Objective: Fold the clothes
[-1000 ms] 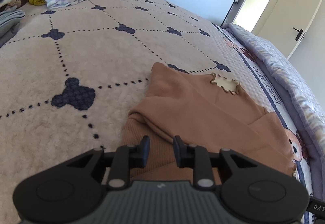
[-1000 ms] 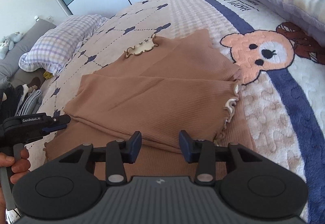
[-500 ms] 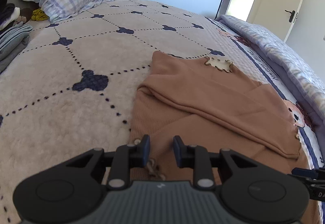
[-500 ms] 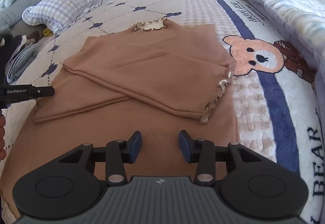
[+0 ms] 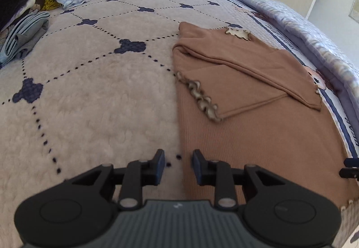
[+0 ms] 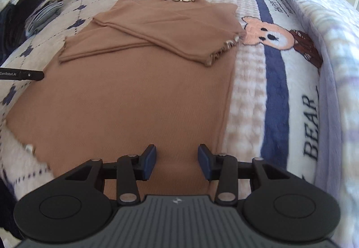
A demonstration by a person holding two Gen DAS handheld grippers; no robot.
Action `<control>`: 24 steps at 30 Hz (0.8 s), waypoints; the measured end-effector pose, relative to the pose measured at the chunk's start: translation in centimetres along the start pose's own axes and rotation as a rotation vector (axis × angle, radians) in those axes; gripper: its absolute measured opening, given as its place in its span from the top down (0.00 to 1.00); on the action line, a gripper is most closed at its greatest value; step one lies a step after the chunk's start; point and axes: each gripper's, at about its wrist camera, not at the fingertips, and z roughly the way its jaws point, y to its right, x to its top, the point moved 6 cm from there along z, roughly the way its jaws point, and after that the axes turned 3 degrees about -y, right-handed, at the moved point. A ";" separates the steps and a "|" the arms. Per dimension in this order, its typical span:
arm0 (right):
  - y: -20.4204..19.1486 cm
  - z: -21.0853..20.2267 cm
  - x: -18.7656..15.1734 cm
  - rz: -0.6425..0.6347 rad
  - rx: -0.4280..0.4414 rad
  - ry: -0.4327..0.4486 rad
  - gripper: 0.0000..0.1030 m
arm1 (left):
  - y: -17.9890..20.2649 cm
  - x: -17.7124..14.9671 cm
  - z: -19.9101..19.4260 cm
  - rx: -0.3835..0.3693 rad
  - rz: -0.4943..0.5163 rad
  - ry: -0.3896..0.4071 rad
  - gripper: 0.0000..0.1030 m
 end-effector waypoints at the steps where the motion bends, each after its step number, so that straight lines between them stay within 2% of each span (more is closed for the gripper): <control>1: 0.1 -0.5 -0.7 -0.001 0.009 -0.001 0.58 | -0.1 -0.9 -0.5 -0.011 -0.002 -0.001 0.72; 4: 0.2 -1.8 -2.6 -0.009 0.025 -0.008 0.58 | 0.1 -2.7 -1.6 -0.022 0.010 0.004 0.71; 7: 0.2 -2.6 -4.1 -0.013 -0.003 -0.052 0.57 | 0.8 -4.3 -2.9 -0.029 0.034 -0.007 0.70; 13: 0.6 -3.3 -5.5 0.021 0.001 -0.100 0.57 | 2.1 -6.4 -4.3 -0.023 0.080 -0.017 0.69; 15: 0.7 -3.3 -5.5 0.056 0.021 -0.095 0.56 | 2.0 -6.5 -4.3 -0.022 0.056 -0.007 0.69; 19: 1.6 -3.5 -5.2 0.209 0.131 -0.077 0.57 | 1.8 -6.5 -4.0 -0.033 0.015 -0.008 0.69; 20: 1.7 -3.5 -5.2 0.235 0.154 -0.073 0.60 | 1.8 -6.5 -4.0 -0.037 0.007 -0.008 0.69; 21: 1.8 -3.5 -5.1 0.246 0.161 -0.070 0.69 | 1.8 -6.4 -4.0 -0.035 0.003 -0.006 0.71; 22: 1.7 -3.5 -5.0 0.246 0.155 -0.065 0.78 | 1.8 -6.4 -3.9 -0.030 0.002 -0.001 0.80; 23: 1.7 -3.5 -5.0 0.240 0.148 -0.058 0.87 | 1.9 -6.4 -3.9 -0.025 0.001 0.004 0.84; 24: 1.6 -3.6 -4.8 0.232 0.145 -0.049 0.88 | 2.0 -6.4 -3.8 -0.024 -0.001 0.006 0.88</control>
